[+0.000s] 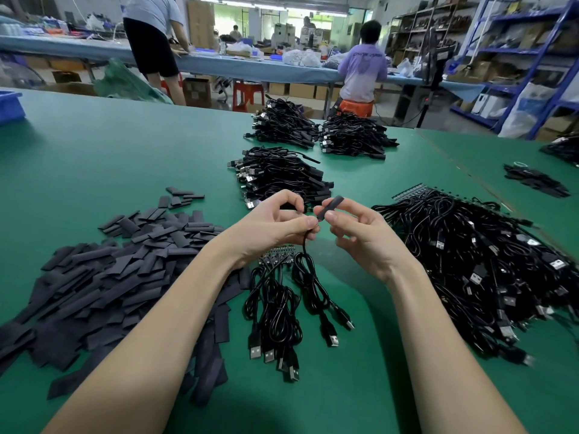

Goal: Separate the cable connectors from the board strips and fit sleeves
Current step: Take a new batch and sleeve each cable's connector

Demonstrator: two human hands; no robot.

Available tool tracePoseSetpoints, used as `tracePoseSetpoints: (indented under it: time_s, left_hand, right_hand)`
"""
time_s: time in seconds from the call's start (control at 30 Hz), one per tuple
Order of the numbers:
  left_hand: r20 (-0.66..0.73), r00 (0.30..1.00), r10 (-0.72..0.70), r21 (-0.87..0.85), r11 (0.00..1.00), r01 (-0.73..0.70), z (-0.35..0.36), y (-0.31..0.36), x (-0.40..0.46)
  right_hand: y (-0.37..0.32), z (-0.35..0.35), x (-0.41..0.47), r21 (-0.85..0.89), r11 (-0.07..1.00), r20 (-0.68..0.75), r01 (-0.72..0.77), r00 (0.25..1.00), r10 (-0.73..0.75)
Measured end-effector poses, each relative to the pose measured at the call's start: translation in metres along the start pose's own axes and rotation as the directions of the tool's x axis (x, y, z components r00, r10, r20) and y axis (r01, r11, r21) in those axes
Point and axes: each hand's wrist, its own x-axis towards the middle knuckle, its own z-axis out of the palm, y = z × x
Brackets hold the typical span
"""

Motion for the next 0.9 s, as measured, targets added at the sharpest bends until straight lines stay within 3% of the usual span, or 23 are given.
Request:
tracePoseSetpoints:
  time_s: [0.07,0.23,0.47,0.9]
  left_hand:
    - [-0.043,0.998,0.046,0.19,0.981,-0.037,0.002,0.0,0.002]
    - [-0.157,0.953,0.259,0.407,0.896,-0.176,0.011,-0.001,0.009]
    - [-0.183,0.894,0.408,0.522,0.811,-0.264,0.019,-0.005,0.007]
    - [-0.18,0.887,0.426,0.547,0.793,-0.27,0.018,-0.004,0.006]
  right_hand:
    - [-0.001,-0.005,0.0,0.025,1.0,-0.074,0.006,0.997,-0.004]
    - [0.0,-0.012,-0.001,0.102,0.995,-0.128,0.005,0.992,0.008]
    - [0.003,-0.01,0.001,0.151,0.989,-0.151,-0.003,0.988,0.026]
    - [0.009,-0.009,0.003,0.165,0.986,-0.129,-0.036,0.99,0.058]
